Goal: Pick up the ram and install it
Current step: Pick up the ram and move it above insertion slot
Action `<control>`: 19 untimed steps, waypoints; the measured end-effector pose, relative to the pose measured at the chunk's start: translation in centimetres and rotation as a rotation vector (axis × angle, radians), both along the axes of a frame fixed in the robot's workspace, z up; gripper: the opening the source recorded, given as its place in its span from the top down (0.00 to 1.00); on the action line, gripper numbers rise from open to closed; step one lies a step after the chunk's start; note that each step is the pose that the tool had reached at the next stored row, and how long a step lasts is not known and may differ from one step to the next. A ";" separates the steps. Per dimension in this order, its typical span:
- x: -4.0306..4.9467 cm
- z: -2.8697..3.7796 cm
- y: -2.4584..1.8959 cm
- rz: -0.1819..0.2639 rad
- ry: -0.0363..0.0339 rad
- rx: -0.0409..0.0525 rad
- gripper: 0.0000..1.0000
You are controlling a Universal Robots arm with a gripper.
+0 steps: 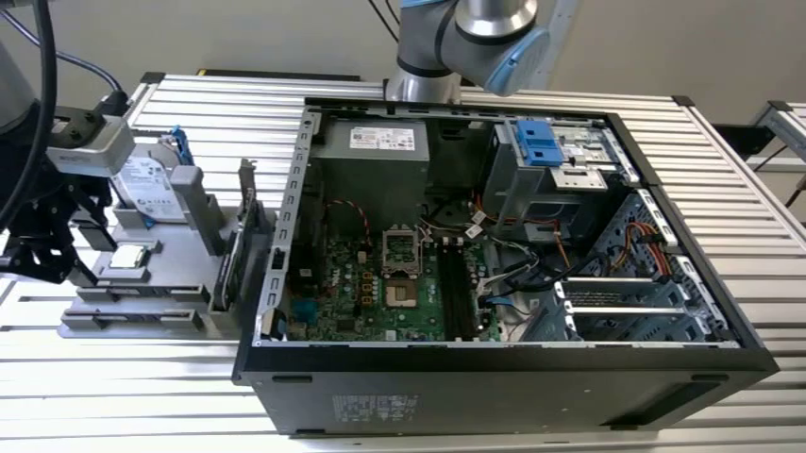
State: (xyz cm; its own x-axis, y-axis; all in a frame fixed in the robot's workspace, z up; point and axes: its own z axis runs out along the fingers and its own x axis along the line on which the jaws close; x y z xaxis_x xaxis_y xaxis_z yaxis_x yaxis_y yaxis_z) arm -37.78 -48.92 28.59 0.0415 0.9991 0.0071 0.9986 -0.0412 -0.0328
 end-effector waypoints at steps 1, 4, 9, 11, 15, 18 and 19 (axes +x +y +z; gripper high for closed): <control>0.00 -0.06 0.00 0.000 0.0005 0.0000 0.00; 0.00 -0.21 0.00 0.000 0.0017 0.0000 0.00; 0.00 -0.45 0.00 0.000 0.0018 0.0001 0.00; 0.00 -0.55 0.00 0.000 0.0019 0.0000 0.00; 0.00 -0.77 0.00 0.000 0.0024 0.0001 0.00; 0.00 -0.92 0.00 0.000 0.0031 0.0000 0.00; 0.00 -0.98 0.00 0.000 0.0033 0.0000 0.00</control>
State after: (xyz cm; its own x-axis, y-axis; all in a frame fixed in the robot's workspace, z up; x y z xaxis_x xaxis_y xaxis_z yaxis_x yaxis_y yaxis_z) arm -37.78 -48.92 27.61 0.0415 0.9991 0.0070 0.9985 -0.0412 -0.0361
